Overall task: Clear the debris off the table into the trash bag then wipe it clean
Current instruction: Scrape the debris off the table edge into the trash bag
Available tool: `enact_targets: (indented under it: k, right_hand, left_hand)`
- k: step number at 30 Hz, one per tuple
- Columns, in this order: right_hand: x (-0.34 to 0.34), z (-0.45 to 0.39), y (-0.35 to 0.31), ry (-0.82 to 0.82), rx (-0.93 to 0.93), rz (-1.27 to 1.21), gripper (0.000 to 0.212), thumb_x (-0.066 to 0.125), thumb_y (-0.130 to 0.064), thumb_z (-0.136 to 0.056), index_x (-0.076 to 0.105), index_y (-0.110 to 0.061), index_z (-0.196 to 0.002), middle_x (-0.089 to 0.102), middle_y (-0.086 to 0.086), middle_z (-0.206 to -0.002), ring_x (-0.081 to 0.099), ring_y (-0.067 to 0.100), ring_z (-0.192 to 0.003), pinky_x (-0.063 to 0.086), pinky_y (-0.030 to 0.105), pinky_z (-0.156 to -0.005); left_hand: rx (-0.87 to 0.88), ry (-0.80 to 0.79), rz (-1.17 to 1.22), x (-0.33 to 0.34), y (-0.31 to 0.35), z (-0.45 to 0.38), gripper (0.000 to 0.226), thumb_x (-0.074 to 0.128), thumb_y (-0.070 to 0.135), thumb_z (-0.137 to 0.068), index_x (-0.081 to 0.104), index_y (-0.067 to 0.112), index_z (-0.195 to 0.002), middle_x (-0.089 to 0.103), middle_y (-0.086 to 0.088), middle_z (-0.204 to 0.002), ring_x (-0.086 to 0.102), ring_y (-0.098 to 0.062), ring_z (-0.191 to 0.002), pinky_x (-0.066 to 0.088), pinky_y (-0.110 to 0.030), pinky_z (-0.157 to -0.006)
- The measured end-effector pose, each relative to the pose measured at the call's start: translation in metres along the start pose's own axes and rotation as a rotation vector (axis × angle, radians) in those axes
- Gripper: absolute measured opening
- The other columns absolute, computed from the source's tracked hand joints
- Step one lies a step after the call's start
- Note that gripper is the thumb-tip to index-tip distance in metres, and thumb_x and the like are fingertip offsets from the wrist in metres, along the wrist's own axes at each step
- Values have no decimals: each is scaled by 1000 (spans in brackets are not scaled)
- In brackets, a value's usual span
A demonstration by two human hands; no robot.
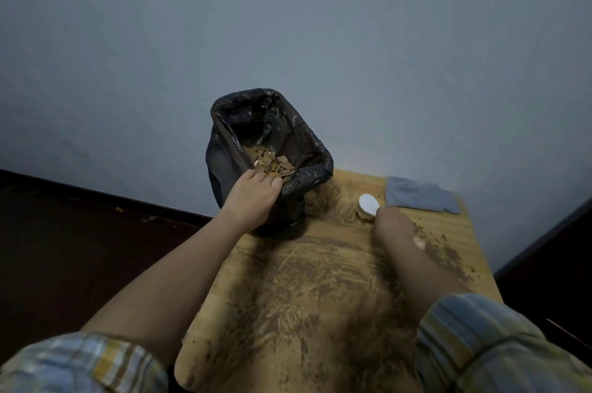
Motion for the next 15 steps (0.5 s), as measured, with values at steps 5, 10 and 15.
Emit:
enact_targets:
  k: [5,10,15]
  right_hand:
    - [5,-16,-19,-26,-52,59,31,44,-1,-95,58,-8,-121,61,9,-114,62,24,-94,43,31,-64]
    - [5,-15,-24,-12,-123,9,24,49,-12,-93,60,-13,-114,62,5,-98,56,22,-78,45,30,-63]
    - [-7,-18,-3,62,-126,3,22,48,-11,-95,62,-12,-112,60,5,-92,59,24,-77,48,31,-61]
  left_hand:
    - [-28,9,30,12,-4,-13,15,50,11,-87,54,15,-102,64,-2,-105,58,-21,-100,39,-30,-89]
    - [-33,13,57,16,-2,-18,16,50,11,-87,54,15,-102,64,-3,-105,59,-21,-100,39,-30,-89]
    - [-12,12,45,15,3,-18,17,50,12,-87,54,15,-104,64,-3,-107,59,-21,-101,39,-31,-89]
Point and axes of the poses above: each hand's wrist, its own z-axis away from the middle knuckle, its own x-axis out of the palm, y = z × x, the point moved 3 cm from there along -z, towards the middle knuckle
